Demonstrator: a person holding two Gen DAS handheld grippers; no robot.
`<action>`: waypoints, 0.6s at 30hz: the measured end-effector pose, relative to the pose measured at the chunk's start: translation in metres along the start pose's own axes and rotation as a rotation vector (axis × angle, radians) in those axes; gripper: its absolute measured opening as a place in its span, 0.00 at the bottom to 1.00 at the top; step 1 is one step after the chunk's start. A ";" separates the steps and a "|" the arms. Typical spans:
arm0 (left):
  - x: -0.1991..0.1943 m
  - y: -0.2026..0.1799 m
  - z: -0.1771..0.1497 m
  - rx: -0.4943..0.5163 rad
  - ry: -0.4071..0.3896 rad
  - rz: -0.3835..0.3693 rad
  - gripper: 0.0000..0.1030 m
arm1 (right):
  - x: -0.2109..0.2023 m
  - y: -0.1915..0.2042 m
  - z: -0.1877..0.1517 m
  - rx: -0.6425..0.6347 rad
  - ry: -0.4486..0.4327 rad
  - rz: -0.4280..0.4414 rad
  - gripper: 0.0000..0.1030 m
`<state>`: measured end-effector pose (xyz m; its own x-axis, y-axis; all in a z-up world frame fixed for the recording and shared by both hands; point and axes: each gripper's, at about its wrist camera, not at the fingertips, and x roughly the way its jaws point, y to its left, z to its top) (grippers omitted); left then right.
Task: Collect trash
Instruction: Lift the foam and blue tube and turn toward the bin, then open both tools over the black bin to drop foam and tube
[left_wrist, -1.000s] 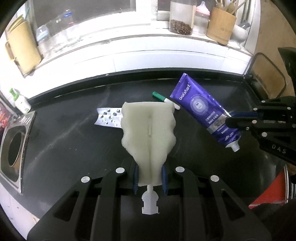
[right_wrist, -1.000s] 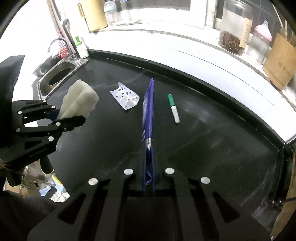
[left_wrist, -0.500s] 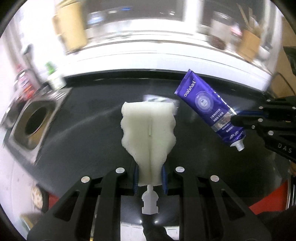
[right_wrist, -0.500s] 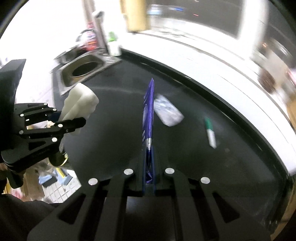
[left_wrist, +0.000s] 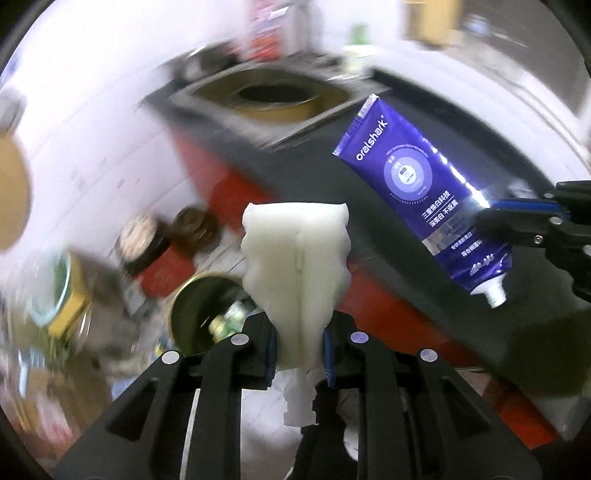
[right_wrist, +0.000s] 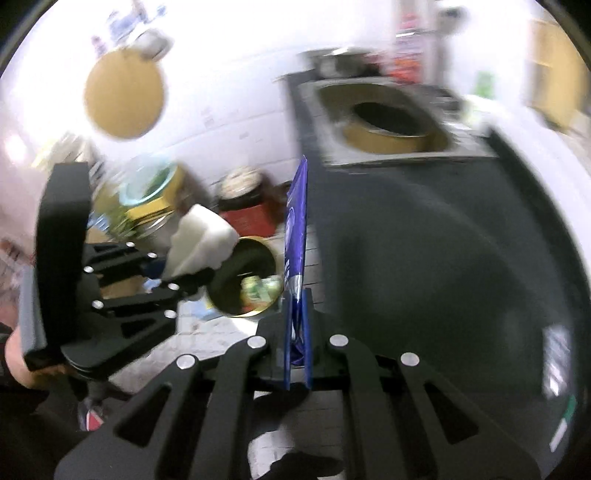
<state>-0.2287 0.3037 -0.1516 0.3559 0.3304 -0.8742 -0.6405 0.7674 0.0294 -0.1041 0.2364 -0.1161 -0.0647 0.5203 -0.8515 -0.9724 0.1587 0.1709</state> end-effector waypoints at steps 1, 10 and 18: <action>0.011 0.023 -0.007 -0.039 0.020 0.021 0.18 | 0.017 0.011 0.007 -0.014 0.018 0.022 0.06; 0.110 0.145 -0.048 -0.248 0.068 0.077 0.18 | 0.207 0.074 0.057 -0.058 0.204 0.125 0.06; 0.177 0.182 -0.059 -0.296 0.103 0.041 0.26 | 0.301 0.088 0.077 -0.062 0.285 0.109 0.06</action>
<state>-0.3229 0.4696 -0.3297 0.2646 0.2884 -0.9202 -0.8286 0.5561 -0.0640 -0.1920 0.4710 -0.3193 -0.2215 0.2737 -0.9360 -0.9674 0.0590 0.2462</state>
